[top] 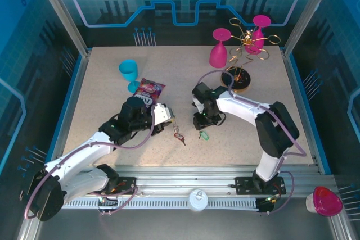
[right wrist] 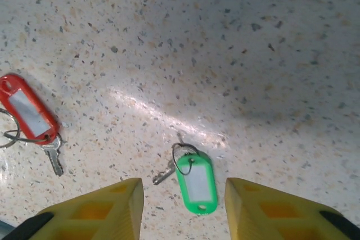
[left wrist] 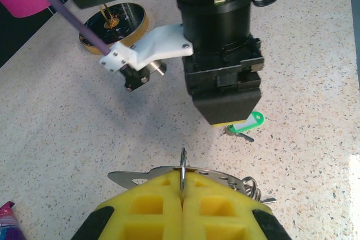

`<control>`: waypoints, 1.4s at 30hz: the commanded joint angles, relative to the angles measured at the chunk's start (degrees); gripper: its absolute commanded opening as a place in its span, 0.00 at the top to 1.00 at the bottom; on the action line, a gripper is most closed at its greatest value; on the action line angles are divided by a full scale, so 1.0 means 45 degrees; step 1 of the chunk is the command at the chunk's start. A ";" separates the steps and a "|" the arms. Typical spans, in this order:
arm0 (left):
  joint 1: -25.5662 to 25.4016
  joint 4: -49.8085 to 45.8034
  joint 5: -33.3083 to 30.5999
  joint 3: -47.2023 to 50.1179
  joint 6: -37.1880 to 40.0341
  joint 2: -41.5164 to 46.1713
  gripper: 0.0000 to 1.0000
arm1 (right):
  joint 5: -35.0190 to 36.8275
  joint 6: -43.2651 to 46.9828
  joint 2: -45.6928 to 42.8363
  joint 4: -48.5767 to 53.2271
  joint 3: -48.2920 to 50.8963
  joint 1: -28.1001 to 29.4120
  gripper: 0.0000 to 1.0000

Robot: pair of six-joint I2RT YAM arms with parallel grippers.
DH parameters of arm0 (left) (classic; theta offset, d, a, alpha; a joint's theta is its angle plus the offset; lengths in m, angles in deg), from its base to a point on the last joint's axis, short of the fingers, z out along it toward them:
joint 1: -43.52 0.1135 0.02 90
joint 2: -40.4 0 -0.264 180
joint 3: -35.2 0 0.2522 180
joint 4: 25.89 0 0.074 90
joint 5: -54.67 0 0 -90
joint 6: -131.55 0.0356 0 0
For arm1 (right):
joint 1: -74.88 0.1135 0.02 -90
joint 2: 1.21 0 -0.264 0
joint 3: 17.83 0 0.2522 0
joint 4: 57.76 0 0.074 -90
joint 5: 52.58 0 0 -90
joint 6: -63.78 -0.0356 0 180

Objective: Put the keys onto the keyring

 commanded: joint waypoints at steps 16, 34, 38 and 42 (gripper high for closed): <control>-0.0030 0.0502 0.0017 0.0151 0.0108 0.0138 1.00 | -0.0813 0.0527 -0.0377 -0.2481 0.1835 -0.0052 0.70; -0.0016 0.0461 0.0017 0.0171 0.0212 0.0194 1.00 | -0.0539 0.0858 0.0367 -0.2170 0.1341 0.0036 0.76; -0.0001 0.0504 0.0051 0.0190 0.0232 0.0216 1.00 | -0.0445 0.0897 0.0450 -0.2177 0.1222 0.0031 0.78; 0.0017 0.0514 0.0075 0.0190 0.0251 0.0197 1.00 | -0.0444 0.0898 0.0550 -0.2174 0.1162 0.0029 0.81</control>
